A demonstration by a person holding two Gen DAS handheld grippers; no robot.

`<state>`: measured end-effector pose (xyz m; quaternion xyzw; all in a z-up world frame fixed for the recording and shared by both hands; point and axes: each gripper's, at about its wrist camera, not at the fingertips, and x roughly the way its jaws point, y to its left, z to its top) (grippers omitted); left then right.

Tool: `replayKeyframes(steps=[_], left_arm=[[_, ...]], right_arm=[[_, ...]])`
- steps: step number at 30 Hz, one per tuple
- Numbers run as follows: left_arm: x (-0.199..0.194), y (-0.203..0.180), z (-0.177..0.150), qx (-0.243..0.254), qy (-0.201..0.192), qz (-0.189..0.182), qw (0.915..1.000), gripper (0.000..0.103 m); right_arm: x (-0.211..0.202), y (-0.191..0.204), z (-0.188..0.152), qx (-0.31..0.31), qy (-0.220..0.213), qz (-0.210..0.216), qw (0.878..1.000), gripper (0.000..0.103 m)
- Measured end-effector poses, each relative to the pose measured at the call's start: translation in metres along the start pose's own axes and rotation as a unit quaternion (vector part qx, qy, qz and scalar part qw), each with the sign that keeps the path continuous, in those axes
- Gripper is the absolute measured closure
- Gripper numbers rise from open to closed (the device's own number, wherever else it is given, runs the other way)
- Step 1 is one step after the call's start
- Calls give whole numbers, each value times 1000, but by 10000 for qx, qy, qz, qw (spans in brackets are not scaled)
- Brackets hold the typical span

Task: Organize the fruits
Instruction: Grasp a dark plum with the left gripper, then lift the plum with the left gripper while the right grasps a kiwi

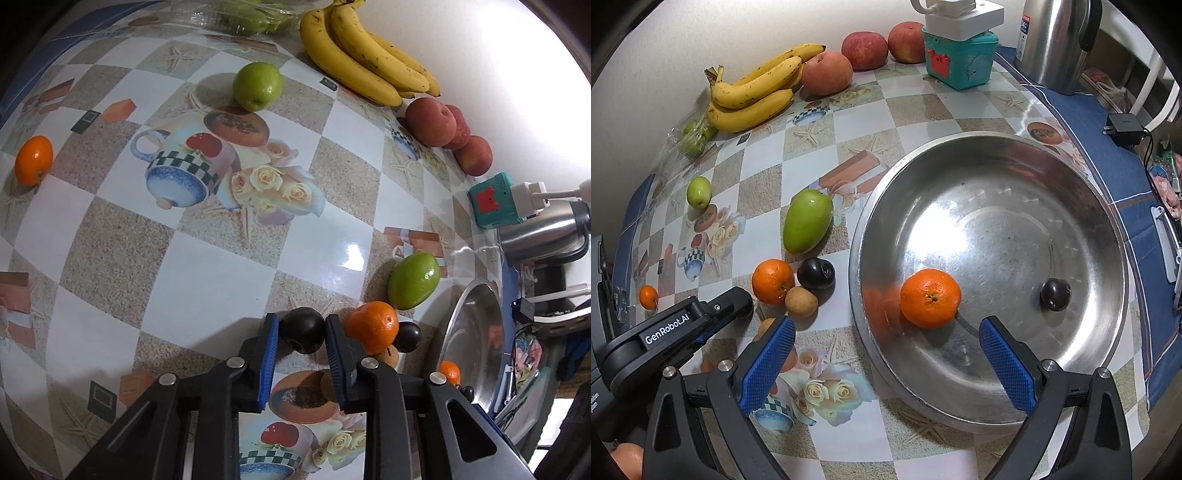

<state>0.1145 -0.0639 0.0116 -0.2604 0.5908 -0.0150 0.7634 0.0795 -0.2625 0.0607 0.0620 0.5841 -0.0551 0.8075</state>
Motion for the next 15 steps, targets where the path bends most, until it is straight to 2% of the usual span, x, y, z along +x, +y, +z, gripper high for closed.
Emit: replayKeyframes(steps=[7,15], left_arm=[[-12,5,3,-121,-129,98,9998,76],[-36,26,9,-420,-522,308,9973,76]], right_arm=[[-3,2,1,-34,-87,135,9999,3],[1,31,-5,-435,15,681,9967,3]])
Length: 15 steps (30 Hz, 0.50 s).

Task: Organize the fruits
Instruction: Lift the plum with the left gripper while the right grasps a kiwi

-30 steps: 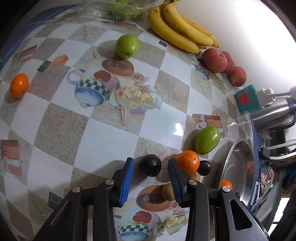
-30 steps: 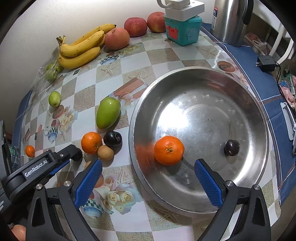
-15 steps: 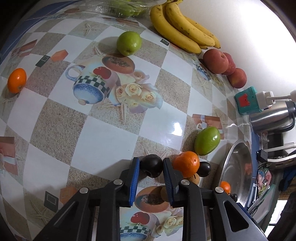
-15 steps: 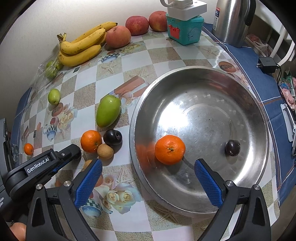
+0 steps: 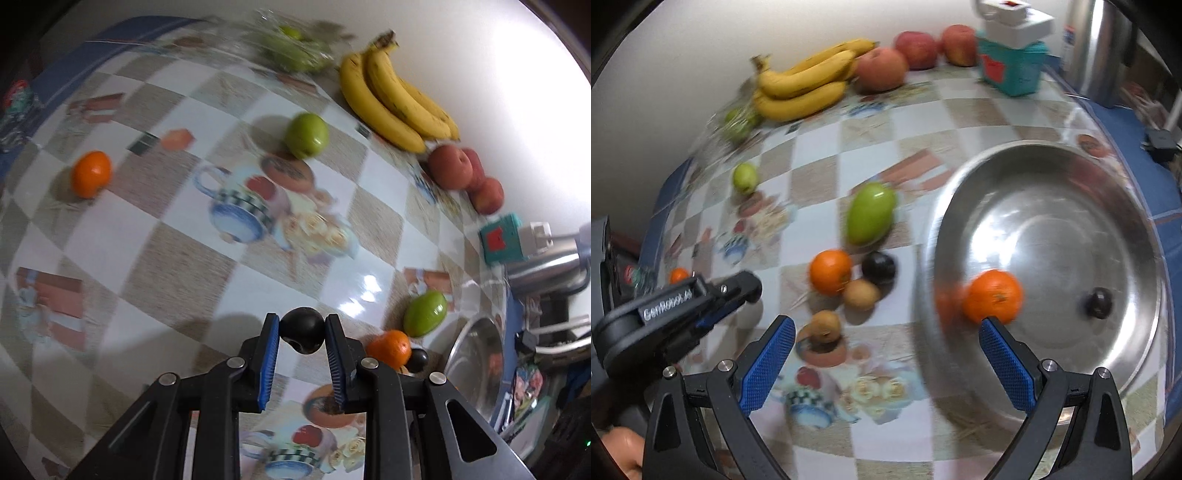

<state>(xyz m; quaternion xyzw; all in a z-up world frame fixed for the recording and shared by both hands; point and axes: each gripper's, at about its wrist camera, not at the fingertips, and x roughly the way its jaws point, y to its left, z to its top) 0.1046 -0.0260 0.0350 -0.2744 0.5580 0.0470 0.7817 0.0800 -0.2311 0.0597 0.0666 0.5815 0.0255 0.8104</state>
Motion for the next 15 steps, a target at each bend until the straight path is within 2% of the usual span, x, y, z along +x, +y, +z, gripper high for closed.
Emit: replayKeyframes(steps=[2,5,7,15], left_arm=[[-4,7,3,-126,-70,-18,9999,76],[-10,18,6,-236,-176,165,9994,76],[-12,22,7,-260,-214,252,9991,76],[-16,25,7,-270,-210,185,9992,76]], right_arm=[[5,7,-2,-57,109,34,9999,3],[11,15,-6,-145,263,134,9995,3],[12,20,-7,-237,269,59,9993,3],[10,37,-8,-529,153,199,9983,4]])
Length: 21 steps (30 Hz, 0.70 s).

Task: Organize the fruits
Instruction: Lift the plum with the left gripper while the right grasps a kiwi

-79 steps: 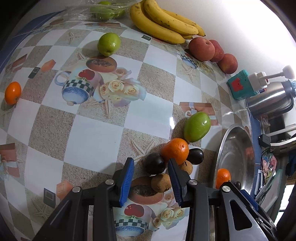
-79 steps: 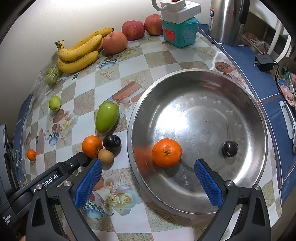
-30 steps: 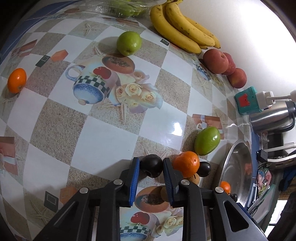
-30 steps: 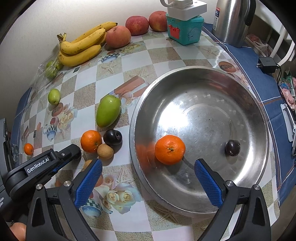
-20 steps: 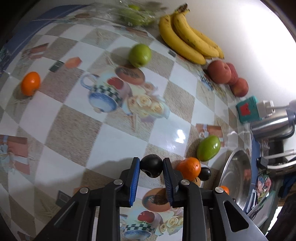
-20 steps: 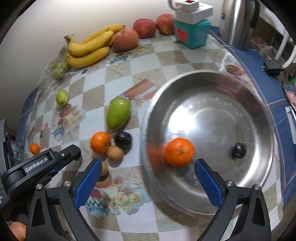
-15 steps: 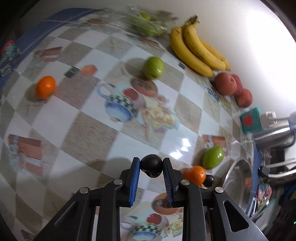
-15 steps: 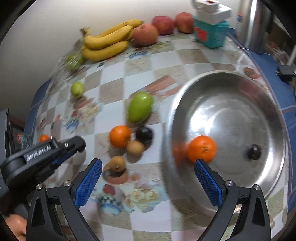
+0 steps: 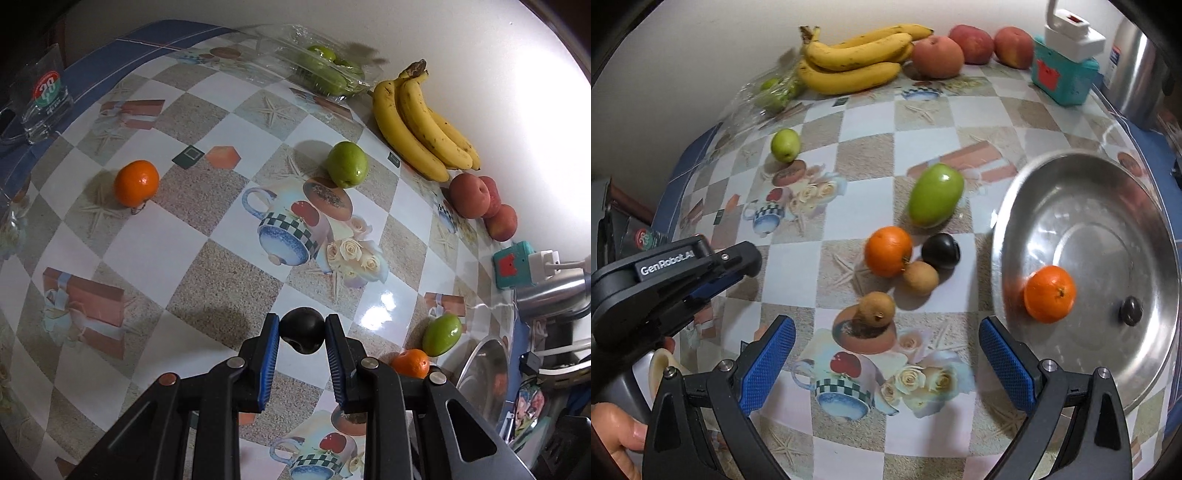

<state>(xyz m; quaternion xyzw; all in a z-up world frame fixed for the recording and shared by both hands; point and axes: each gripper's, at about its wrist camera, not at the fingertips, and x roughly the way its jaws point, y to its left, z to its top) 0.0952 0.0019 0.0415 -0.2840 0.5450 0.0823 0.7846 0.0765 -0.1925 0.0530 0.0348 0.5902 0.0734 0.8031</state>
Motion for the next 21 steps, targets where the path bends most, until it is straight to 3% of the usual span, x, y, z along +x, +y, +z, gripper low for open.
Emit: replayKeyframes(steps=[2,6,9,13,17,19,21], left_arm=[[1,-1,0,-17,7,-2,10000,76],[2,-1,0,-13,21,8,10000,76],[4,-1,-1,-25,55,1,10000,76],[6,-1,-1,-19,86,-3,10000,76],[6,-1,-1,-25,83,-8,10000,76],[6,-1,-1,-16,85,-9,10000,76],[6,-1,-1,-13,88,-13,10000,76]], right_arm=[[3,2,0,-28,19,28,10000,6],[15,1,0,-7,126,1,9999,32],[26,0,0,22,249,-38,9997,35],[34,-1,1,34,317,-29,9995,53],[37,6,2,-82,361,-11,9993,59],[38,8,3,-120,347,-42,9993,70],[39,9,3,-131,357,-67,9993,73]])
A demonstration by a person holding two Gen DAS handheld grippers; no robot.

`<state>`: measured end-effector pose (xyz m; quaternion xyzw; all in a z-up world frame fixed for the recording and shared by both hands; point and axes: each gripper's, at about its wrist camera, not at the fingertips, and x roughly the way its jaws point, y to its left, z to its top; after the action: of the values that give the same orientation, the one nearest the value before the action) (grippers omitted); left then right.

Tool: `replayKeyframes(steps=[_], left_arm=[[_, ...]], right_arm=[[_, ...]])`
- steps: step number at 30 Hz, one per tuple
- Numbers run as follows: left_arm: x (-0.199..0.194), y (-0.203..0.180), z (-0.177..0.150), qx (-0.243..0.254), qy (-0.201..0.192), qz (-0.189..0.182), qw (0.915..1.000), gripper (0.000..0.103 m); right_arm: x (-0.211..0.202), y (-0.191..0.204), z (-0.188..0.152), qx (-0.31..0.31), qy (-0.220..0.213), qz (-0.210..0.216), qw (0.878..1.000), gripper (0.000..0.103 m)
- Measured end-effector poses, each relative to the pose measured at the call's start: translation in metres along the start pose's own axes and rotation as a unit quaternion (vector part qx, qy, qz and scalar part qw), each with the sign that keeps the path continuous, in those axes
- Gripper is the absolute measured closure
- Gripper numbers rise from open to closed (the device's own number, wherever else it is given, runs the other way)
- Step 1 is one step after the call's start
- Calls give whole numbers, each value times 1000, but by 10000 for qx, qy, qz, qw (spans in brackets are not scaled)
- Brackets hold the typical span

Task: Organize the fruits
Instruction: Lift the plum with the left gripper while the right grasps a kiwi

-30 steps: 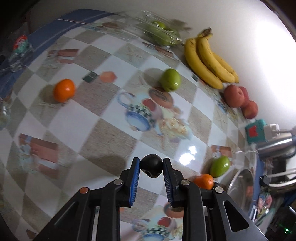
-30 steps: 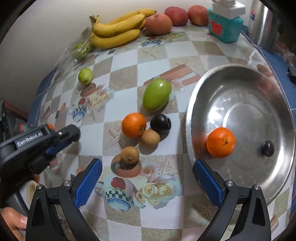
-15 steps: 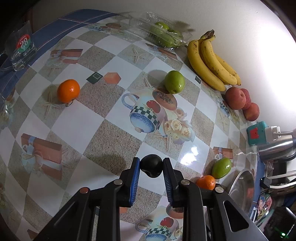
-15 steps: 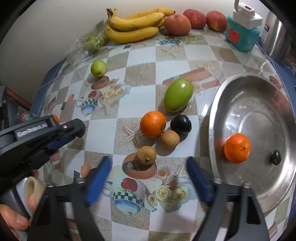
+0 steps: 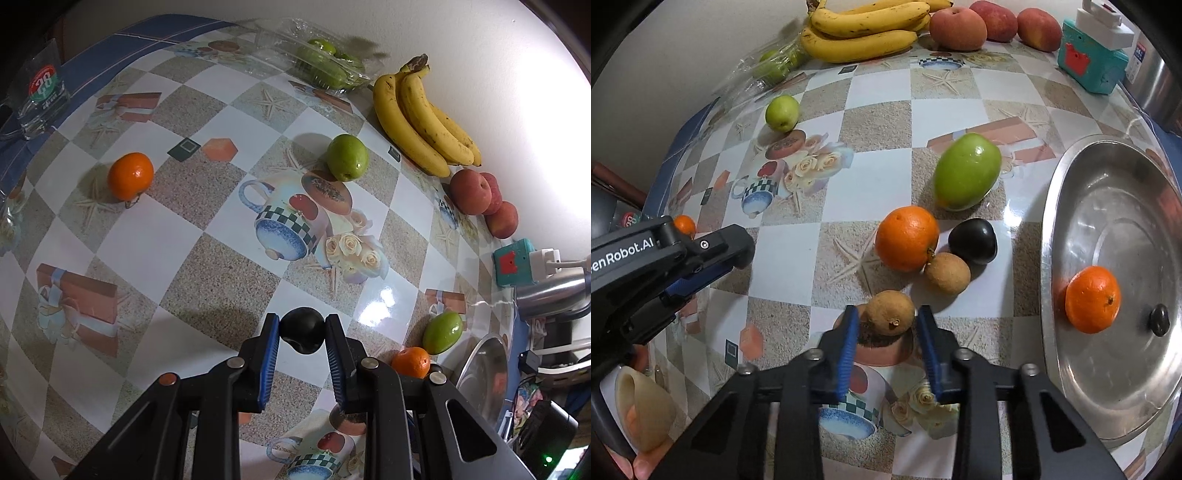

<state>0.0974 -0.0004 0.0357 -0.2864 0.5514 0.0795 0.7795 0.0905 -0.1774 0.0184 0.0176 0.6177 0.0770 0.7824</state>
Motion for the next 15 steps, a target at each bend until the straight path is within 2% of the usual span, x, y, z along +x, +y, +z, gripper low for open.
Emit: replayKeyframes(steps=[5,7,15], left_arm=[[0,0,0,-2,-11,4,10000,76],[-1,0,0,2,-21,2,10000,76],[-8,-3,1,79,-151,7,9999,76]], right_arm=[[-2,-1,0,0,-13,-47,10000,75],[-7,2,1,-43,-97,73,9999,75],[-47,13,3,-190,-655,306,9972,75]])
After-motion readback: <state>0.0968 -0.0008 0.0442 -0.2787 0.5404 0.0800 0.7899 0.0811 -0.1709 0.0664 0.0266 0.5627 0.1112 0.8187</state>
